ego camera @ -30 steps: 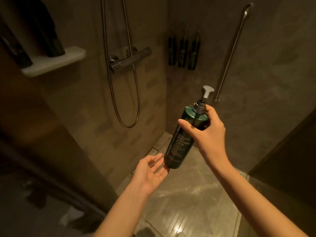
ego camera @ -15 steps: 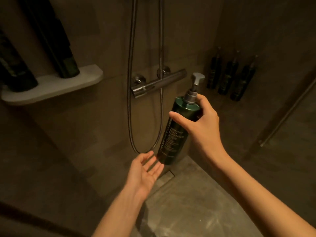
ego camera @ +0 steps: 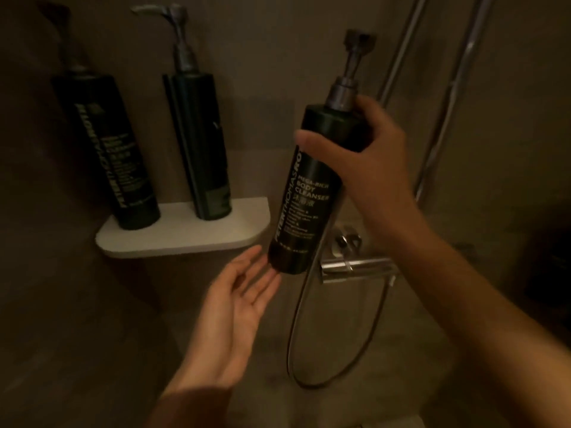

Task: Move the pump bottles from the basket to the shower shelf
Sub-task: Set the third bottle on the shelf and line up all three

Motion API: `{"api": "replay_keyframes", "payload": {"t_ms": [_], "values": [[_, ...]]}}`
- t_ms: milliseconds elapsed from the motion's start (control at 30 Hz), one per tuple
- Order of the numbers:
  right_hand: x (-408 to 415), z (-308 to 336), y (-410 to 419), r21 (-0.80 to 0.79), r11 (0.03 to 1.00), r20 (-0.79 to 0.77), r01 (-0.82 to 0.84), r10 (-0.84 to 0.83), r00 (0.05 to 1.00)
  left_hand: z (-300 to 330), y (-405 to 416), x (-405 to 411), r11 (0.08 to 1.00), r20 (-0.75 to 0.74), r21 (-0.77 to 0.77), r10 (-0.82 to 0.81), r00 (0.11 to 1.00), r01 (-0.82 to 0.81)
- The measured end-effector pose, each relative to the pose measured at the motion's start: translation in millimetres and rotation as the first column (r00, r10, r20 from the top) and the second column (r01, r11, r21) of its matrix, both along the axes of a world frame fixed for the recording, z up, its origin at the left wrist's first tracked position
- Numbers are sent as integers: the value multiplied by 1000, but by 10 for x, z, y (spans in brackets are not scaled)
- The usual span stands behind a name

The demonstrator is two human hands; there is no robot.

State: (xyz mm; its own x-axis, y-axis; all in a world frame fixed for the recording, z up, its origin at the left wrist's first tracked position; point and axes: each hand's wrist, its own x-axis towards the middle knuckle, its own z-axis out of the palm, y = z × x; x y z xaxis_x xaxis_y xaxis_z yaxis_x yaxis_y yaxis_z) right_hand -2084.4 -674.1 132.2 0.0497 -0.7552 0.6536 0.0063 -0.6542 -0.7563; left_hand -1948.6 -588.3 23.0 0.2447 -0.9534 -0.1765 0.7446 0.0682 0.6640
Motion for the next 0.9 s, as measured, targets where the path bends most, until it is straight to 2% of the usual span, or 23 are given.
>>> {"api": "replay_keyframes", "payload": {"t_ms": [67, 167, 233, 333, 533, 700, 833, 900], "values": [[67, 156, -208, -33, 995, -3, -92, 92, 996, 134, -49, -26, 994, 68, -59, 93, 993, -89], [173, 389, -495, -75, 978, -7, -196, 196, 981, 341, -162, -90, 973, 267, -128, 218, 939, -190], [253, 512, -666, -105, 962, -14, -254, 254, 967, 453, -280, -125, 951, 420, -142, 308, 854, -274], [384, 586, -852, -135, 939, -52, -317, 312, 949, 516, -494, -129, 914, 638, -138, 377, 672, -382], [631, 402, -1043, -109, 916, -137, -386, 370, 919, 423, -783, -88, 871, 804, -144, 380, 458, -470], [722, 244, -1057, -98, 931, -62, -351, 347, 936, 339, -832, -90, 814, 923, -220, 351, 154, -538], [693, 3, -1019, -41, 950, -86, -309, 304, 949, 362, -799, -124, 739, 970, -241, 185, -155, -629], [673, -150, -967, -27, 949, -113, -313, 308, 944, 375, -790, -147, 720, 959, -275, 163, -231, -638]]}}
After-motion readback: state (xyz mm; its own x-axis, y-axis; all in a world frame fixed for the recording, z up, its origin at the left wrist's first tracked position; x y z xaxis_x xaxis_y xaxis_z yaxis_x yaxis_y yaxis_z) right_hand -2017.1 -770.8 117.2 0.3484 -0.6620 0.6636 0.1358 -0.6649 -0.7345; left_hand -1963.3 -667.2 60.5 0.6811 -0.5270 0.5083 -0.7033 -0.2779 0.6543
